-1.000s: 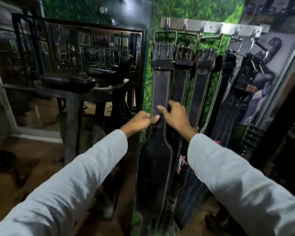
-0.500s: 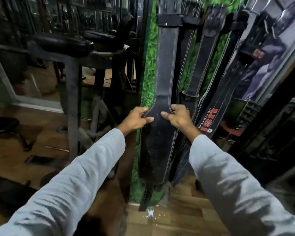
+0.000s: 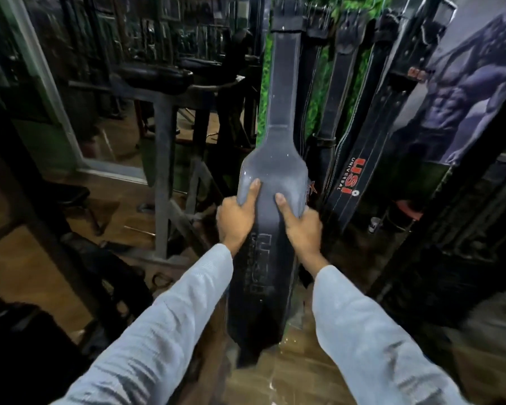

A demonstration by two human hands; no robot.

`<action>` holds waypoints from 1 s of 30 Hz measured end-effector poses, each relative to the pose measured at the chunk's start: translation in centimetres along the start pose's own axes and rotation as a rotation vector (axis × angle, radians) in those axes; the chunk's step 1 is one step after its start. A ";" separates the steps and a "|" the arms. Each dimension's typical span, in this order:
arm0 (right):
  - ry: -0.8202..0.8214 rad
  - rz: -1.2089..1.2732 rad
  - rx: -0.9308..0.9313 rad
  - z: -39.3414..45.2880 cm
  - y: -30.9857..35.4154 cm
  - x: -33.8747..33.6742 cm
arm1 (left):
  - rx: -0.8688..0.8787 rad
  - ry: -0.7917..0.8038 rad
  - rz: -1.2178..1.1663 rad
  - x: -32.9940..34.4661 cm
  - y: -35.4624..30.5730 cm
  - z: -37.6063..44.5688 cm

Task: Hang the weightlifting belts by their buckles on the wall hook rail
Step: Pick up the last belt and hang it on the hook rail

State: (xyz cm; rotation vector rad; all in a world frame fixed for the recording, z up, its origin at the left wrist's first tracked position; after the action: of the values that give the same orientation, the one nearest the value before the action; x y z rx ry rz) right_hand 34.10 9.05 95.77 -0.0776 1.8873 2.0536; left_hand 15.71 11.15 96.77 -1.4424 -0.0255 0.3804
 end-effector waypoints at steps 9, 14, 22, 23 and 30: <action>-0.326 -0.256 -0.008 -10.1 2.7 -4.6 | -0.006 -0.040 0.094 -1.6 -2.7 -8.6; -0.313 -0.278 0.058 -13.6 -0.3 -4.4 | -0.053 -0.034 0.128 -2.1 -0.7 -11.3; -0.219 -0.155 0.156 -15.9 -4.4 -1.0 | -0.196 0.108 0.050 -3.4 3.7 -12.6; -0.188 -0.110 0.165 -16.0 -5.4 -0.2 | -0.207 0.145 0.003 -3.6 4.4 -13.0; 0.015 0.178 0.196 -16.8 -8.0 4.5 | -0.160 0.365 -0.253 -5.5 9.7 -12.8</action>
State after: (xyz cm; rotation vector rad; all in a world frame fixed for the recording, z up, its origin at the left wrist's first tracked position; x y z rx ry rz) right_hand 28.95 -5.95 85.04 0.1285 2.1631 1.9688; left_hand 11.35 -1.86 86.75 -1.6256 0.0567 -0.0972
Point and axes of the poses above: each hand's wrist, its own z-axis towards the middle knuckle, its own x-axis out of the palm, y = z × x, the point moved 6 cm from there along z, towards the middle knuckle, and after that the axes turned 7 degrees about y, right-handed, at the moved point
